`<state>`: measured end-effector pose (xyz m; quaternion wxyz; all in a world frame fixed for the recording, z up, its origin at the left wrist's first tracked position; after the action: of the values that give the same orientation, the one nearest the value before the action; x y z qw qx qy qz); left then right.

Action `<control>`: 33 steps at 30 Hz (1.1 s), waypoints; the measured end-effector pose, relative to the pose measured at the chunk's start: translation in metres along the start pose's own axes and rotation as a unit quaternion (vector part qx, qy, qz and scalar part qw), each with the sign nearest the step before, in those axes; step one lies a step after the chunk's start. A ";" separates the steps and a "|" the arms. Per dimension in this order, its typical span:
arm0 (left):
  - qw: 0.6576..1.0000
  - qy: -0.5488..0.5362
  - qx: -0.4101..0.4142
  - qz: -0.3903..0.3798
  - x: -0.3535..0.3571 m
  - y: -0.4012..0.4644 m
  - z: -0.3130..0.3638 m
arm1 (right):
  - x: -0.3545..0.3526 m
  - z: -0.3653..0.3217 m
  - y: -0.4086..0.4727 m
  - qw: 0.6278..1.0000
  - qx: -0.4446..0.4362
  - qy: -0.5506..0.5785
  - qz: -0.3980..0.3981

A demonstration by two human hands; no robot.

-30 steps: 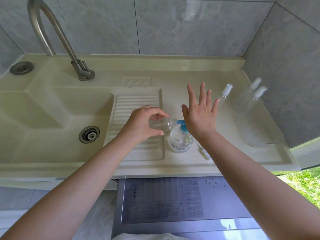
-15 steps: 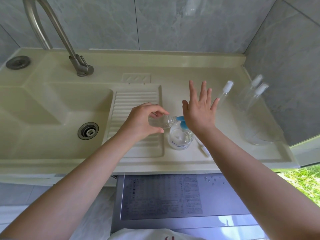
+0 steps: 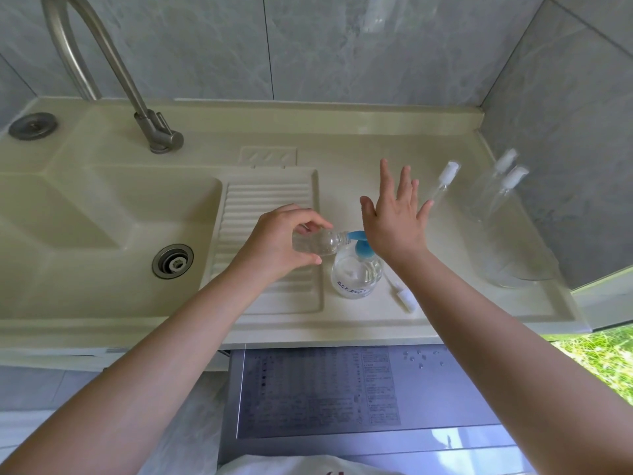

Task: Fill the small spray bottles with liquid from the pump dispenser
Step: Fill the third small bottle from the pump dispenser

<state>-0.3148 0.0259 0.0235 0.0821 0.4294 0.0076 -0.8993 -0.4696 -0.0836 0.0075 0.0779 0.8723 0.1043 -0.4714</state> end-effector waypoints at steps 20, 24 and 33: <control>1.000 -0.027 -0.012 -0.007 0.003 0.002 0.001 | 0.000 -0.002 -0.003 0.995 -0.051 -0.078 0.028; 1.000 -0.025 -0.008 -0.005 0.003 0.002 0.002 | -0.005 0.000 -0.001 0.999 -0.028 -0.023 0.024; 1.000 -0.028 -0.011 -0.006 0.003 0.002 0.001 | -0.002 -0.003 -0.004 0.995 -0.065 -0.054 0.050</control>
<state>-0.3170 0.0236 0.0217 0.0813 0.4030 0.0179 -0.9114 -0.4689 -0.0788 0.0106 0.1629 0.8426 0.0867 -0.5059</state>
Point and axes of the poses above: each hand's wrist, its own y-axis towards the middle knuckle, its own x-axis out of the palm, z = x × y, the point moved 5 cm from there along y, towards the middle knuckle, and after that the axes turned 9 degrees about y, right-handed, at the moved point
